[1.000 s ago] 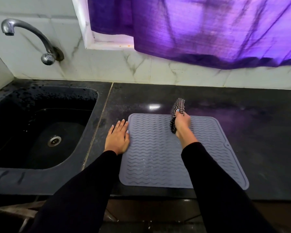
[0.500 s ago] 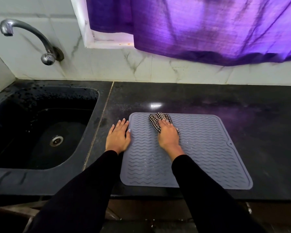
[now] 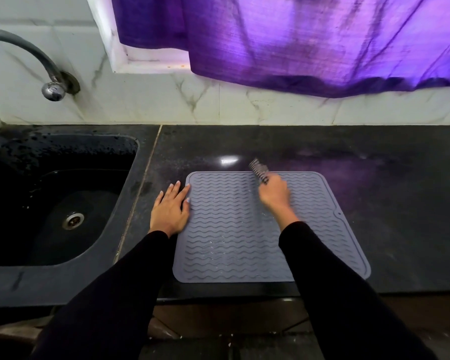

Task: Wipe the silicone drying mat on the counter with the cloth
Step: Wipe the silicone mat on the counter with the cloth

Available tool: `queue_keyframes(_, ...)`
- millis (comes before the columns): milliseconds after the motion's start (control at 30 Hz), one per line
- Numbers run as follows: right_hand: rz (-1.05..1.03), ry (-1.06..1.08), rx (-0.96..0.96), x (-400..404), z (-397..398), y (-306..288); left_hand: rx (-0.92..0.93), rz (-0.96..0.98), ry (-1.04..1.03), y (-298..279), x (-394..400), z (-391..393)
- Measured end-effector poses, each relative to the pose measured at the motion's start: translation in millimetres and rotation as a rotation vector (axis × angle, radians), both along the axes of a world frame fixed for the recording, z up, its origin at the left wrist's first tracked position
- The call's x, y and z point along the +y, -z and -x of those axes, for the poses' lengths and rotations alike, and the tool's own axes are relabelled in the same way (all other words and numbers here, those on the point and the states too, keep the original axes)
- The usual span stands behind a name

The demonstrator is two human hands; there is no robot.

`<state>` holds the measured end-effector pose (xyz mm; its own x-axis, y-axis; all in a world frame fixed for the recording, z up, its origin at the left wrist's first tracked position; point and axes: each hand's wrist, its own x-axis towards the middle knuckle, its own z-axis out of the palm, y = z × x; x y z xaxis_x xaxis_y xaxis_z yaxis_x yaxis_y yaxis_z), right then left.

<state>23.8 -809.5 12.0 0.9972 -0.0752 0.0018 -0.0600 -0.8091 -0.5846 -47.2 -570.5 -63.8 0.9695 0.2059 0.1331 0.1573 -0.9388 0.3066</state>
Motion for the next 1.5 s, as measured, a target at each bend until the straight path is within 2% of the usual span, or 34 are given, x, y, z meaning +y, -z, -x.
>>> queue_keyframes(100, 0.359, -0.224, -0.029, 10, 12, 32, -0.017, 0.008, -0.009, 0, -1, 0)
queue_keyframes(133, 0.394, -0.238, -0.05, 11, 11, 38, -0.014, 0.007, -0.011, 0, -1, 0)
queue_keyframes(233, 0.368, -0.278, -0.081, 5, 5, 39, -0.018, 0.006, -0.01, -1, -2, 0)
queue_keyframes(333, 0.208, -0.298, -0.035, -12, 2, 30, -0.025, 0.004, -0.009, -2, -3, -1)
queue_keyframes(400, -0.035, -0.22, 0.023, -21, -3, 21, -0.018, 0.005, -0.005, -2, -3, -2)
queue_keyframes(433, -0.222, -0.136, 0.067, -24, -7, 16, -0.013, 0.011, -0.002, -2, -2, -2)
queue_keyframes(533, -1.055, 0.25, 0.247, -36, -19, -9, 0.016, 0.02, 0.006, -3, 0, -2)
queue_keyframes(567, -1.206, 0.358, 0.252, -41, -24, -14, 0.026, 0.023, 0.007, -3, 0, -3)
queue_keyframes(600, -1.174, 0.432, 0.221, -45, -28, -18, 0.035, 0.024, 0.008, -4, 0, -3)
queue_keyframes(667, -0.8, 0.532, 0.041, -49, -33, -26, 0.055, 0.027, 0.006, -4, 1, -3)
queue_keyframes(700, -0.603, 0.531, -0.04, -48, -28, -30, 0.065, 0.029, 0.006, -4, 1, -3)
queue_keyframes(767, -0.374, 0.412, -0.116, -40, -16, -35, 0.078, 0.035, 0.006, -5, 0, -3)
queue_keyframes(833, -0.165, 0.237, -0.082, -33, -7, -26, 0.07, 0.038, -0.006, -9, 0, -5)
queue_keyframes(900, 0.085, 0.033, 0.046, -25, -3, -9, 0.04, 0.012, -0.019, -12, -1, -7)
queue_keyframes(967, 0.278, -0.079, 0.126, -18, -3, 7, 0.02, -0.026, -0.001, -13, 0, -9)
queue_keyframes(1100, 0.407, -0.089, 0.045, -11, -4, 31, 0.041, -0.02, 0.018, -7, -3, -10)
queue_keyframes(1233, 0.419, -0.119, -0.017, -20, -4, 43, 0.042, -0.053, -0.018, -3, -3, -11)
queue_keyframes(1300, 0.351, -0.134, -0.05, -25, -7, 41, 0.03, -0.051, -0.031, -1, -1, -12)
queue_keyframes(1367, 0.191, -0.098, -0.047, -36, -9, 30, 0.013, -0.03, -0.03, -1, -1, -12)
queue_keyframes(1433, -0.163, 0.024, 0.076, -52, -22, 15, 0.006, -0.027, -0.028, -2, -1, -12)
queue_keyframes(1500, -0.667, 0.172, 0.241, -73, -35, -6, 0.016, -0.029, -0.03, -2, -1, -13)
